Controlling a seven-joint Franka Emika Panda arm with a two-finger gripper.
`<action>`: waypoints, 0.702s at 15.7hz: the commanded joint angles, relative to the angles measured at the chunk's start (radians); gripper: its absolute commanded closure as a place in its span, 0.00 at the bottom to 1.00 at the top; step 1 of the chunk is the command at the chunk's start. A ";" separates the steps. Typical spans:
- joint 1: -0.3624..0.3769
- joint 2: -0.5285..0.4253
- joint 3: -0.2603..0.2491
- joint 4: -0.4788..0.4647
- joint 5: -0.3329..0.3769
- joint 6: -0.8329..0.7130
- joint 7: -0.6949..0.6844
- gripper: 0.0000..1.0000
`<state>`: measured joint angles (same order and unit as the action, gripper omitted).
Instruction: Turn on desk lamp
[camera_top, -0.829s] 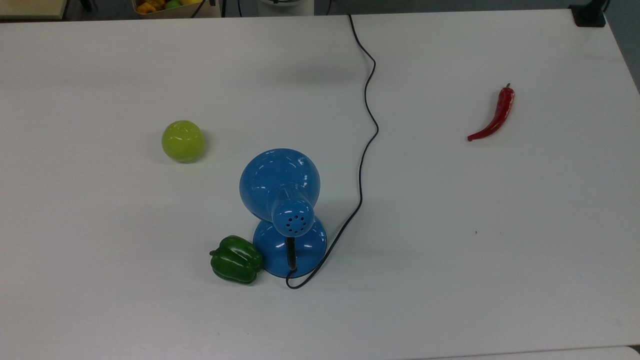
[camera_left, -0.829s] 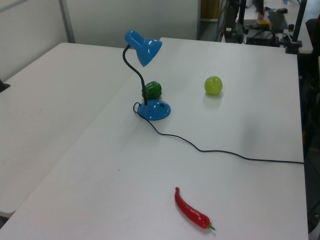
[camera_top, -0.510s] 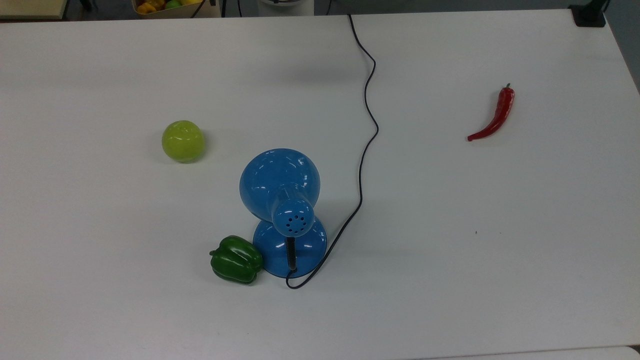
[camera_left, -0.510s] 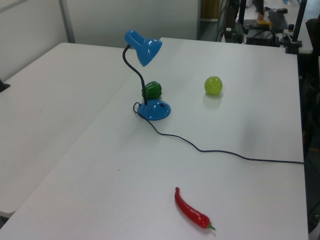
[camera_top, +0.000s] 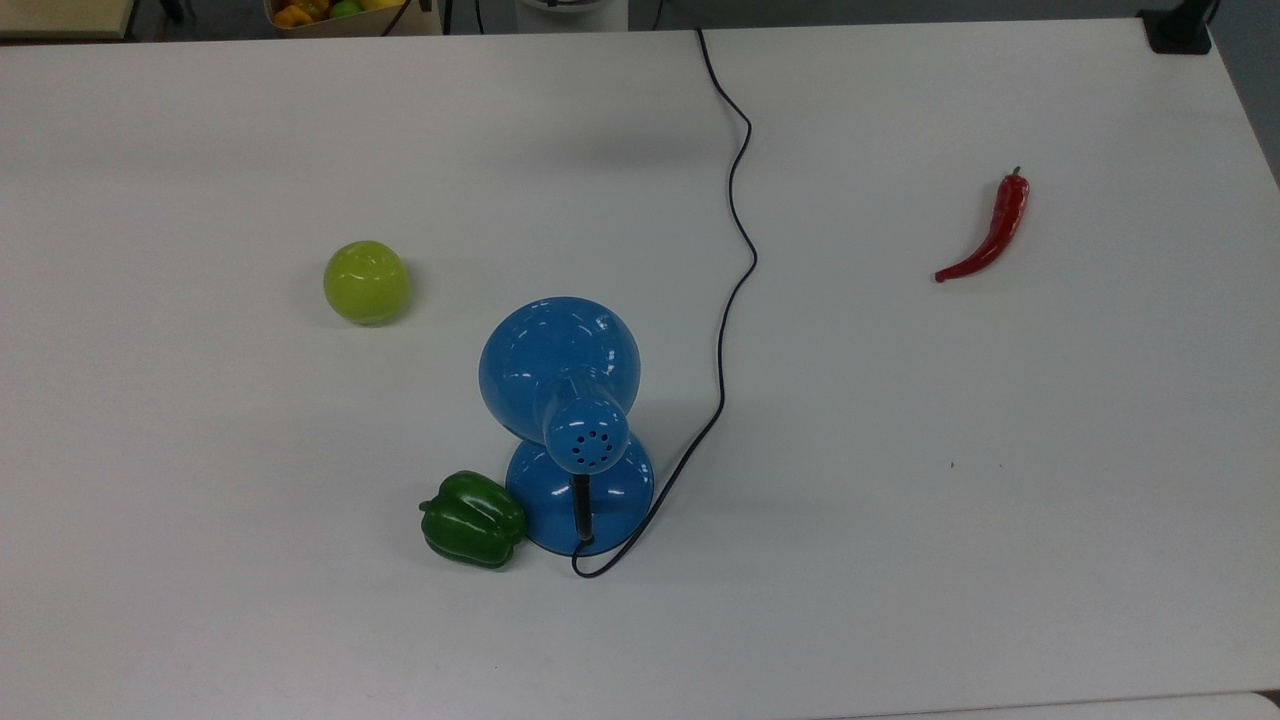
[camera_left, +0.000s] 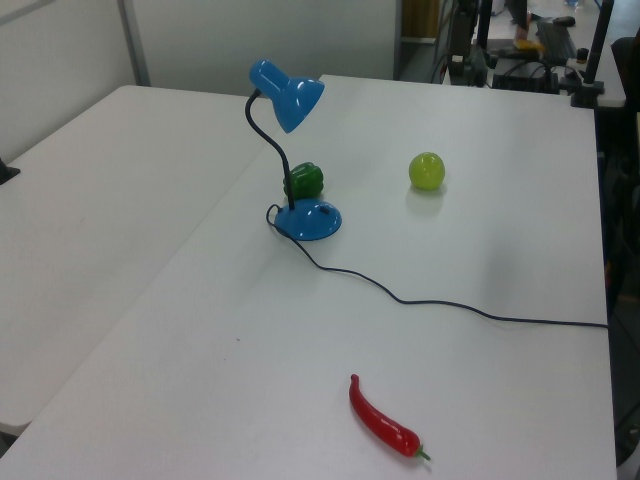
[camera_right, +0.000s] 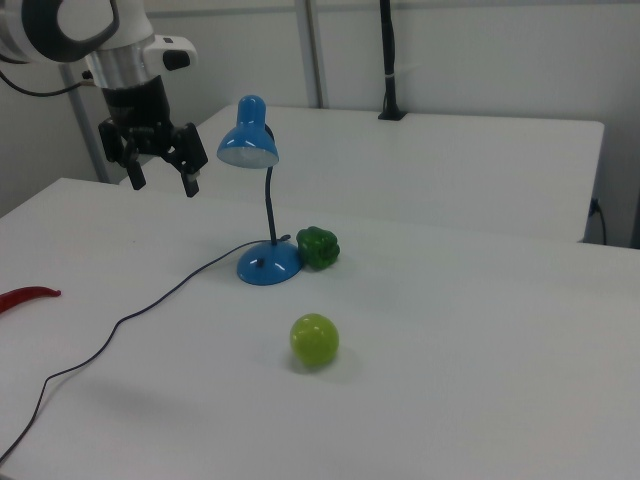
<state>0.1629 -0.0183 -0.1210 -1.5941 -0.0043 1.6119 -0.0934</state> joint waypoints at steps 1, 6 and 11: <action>0.010 -0.002 -0.009 0.005 0.020 -0.017 -0.022 0.10; 0.010 -0.002 -0.009 0.005 0.020 -0.017 -0.020 0.40; 0.010 0.000 -0.008 0.003 0.021 -0.017 -0.020 0.78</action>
<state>0.1631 -0.0178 -0.1209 -1.5941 -0.0043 1.6119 -0.0956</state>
